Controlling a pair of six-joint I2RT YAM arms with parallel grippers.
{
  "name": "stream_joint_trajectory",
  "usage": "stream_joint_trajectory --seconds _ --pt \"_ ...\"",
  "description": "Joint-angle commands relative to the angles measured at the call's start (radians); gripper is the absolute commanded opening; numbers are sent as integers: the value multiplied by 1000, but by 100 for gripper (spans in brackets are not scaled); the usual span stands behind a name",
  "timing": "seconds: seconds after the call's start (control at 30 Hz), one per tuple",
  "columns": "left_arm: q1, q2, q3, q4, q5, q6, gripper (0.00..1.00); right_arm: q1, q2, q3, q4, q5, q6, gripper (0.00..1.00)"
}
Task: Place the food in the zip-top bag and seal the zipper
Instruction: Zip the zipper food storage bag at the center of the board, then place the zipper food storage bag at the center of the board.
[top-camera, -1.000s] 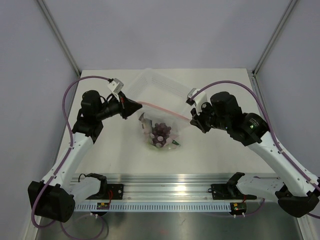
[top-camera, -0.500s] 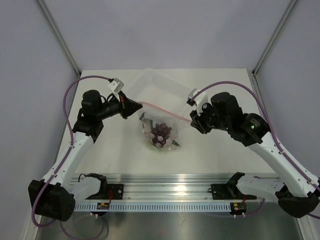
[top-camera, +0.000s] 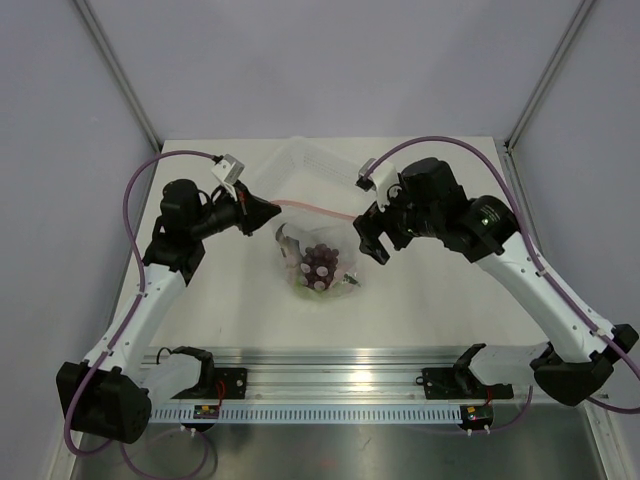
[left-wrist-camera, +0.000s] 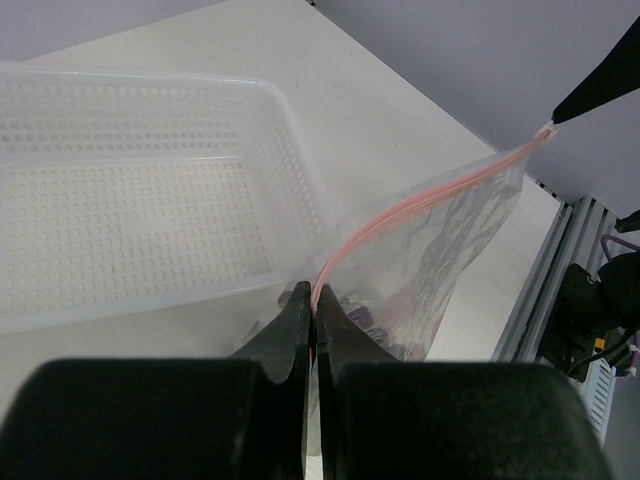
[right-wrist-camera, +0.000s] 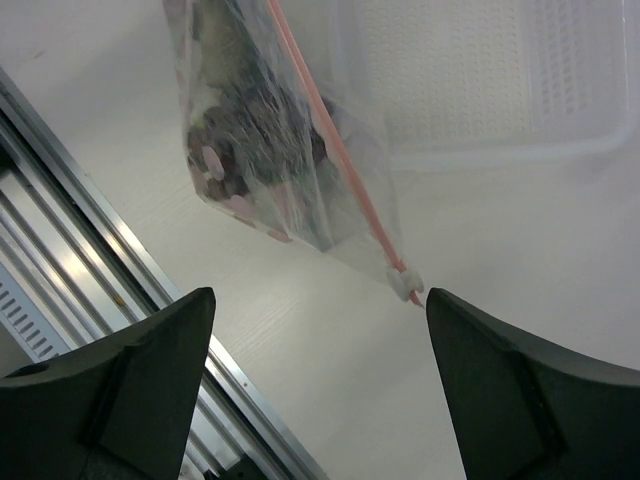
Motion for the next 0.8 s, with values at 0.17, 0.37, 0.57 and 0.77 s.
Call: stream_joint_trajectory --seconds 0.17,0.37,0.57,0.77 --pt "6 -12 34 60 0 -7 0 -4 142 170 18 -69 13 98" --pt "6 -5 51 55 6 -5 0 1 237 227 42 -97 21 93" --pt "6 20 67 65 17 -16 0 7 297 242 53 -98 22 57" --pt "4 44 96 80 40 -39 0 4 283 207 102 116 59 0"
